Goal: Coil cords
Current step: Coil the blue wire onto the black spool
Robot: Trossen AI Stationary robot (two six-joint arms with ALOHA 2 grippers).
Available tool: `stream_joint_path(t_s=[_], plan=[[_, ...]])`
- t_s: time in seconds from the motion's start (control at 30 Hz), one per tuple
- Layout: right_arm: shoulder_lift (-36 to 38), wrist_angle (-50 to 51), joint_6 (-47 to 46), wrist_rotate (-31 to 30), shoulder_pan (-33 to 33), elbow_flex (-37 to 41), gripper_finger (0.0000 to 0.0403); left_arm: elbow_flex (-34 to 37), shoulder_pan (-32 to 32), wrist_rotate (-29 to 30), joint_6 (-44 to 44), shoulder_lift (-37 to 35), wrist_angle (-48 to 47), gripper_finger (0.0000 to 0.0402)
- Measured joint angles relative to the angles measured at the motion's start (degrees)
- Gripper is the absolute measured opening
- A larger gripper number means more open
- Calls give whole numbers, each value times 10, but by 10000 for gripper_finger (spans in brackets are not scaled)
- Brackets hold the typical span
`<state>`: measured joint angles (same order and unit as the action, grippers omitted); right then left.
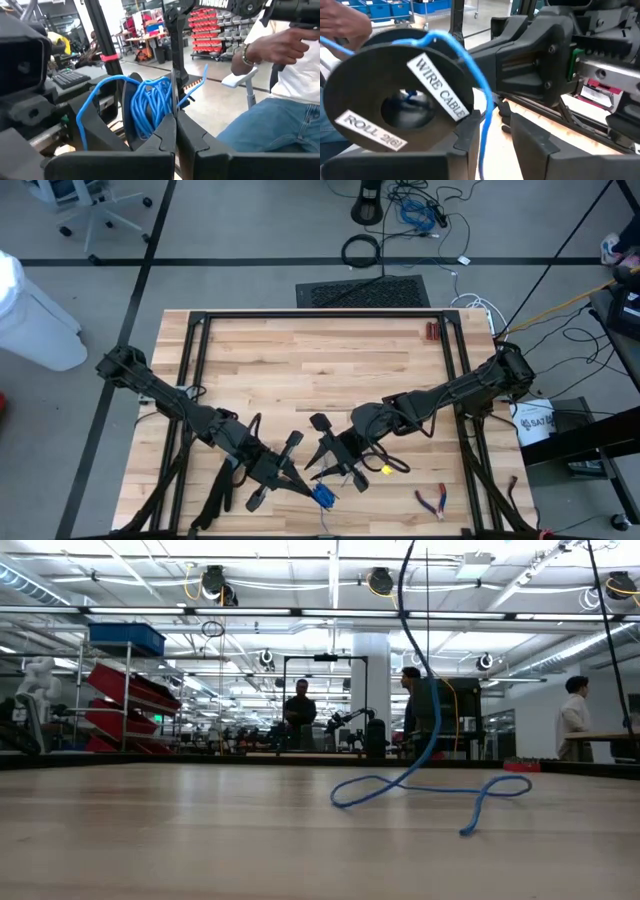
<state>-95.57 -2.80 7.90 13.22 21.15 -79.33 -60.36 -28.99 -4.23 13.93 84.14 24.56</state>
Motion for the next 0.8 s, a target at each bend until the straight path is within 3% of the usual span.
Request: stream_joint_path(t_s=[0.33,0.8], plan=[[10,31,-3,20,-37,0,112,0,-1,-14,7,-1,34,0],[8,27,-25,159,-71,0,112,0,-6,-25,52,-1,48,0]])
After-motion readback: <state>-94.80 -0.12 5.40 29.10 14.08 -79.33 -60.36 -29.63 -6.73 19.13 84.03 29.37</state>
